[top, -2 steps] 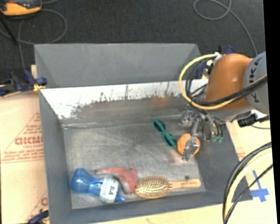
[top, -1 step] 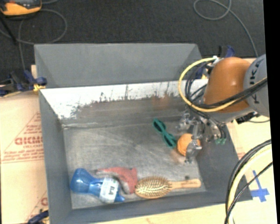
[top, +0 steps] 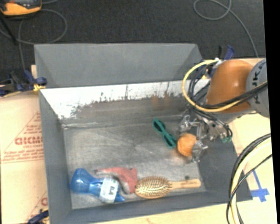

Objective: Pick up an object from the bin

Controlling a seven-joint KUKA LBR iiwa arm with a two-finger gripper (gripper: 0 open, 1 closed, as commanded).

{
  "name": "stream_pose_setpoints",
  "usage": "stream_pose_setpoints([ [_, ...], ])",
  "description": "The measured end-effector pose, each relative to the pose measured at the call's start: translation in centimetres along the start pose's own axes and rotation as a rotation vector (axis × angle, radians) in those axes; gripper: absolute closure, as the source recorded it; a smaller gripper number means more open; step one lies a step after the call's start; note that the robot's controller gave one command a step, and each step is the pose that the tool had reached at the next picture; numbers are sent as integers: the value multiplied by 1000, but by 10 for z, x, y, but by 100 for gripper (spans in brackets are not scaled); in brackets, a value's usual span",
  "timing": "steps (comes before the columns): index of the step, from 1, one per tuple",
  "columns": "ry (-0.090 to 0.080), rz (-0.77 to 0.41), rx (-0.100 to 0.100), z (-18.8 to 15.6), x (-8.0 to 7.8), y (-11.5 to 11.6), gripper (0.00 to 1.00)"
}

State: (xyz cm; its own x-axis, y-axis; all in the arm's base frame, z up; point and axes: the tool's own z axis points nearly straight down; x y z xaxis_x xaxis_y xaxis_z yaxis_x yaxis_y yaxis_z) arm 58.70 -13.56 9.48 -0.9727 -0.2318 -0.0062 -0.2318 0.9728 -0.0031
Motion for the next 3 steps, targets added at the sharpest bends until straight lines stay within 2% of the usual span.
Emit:
stream_pose_setpoints([
  [1,-5,292,-3,19,13,-14,100],
  [2,-5,291,-2,19,13,-14,100],
  [3,-1,87,0,-106,-53,1,100],
])
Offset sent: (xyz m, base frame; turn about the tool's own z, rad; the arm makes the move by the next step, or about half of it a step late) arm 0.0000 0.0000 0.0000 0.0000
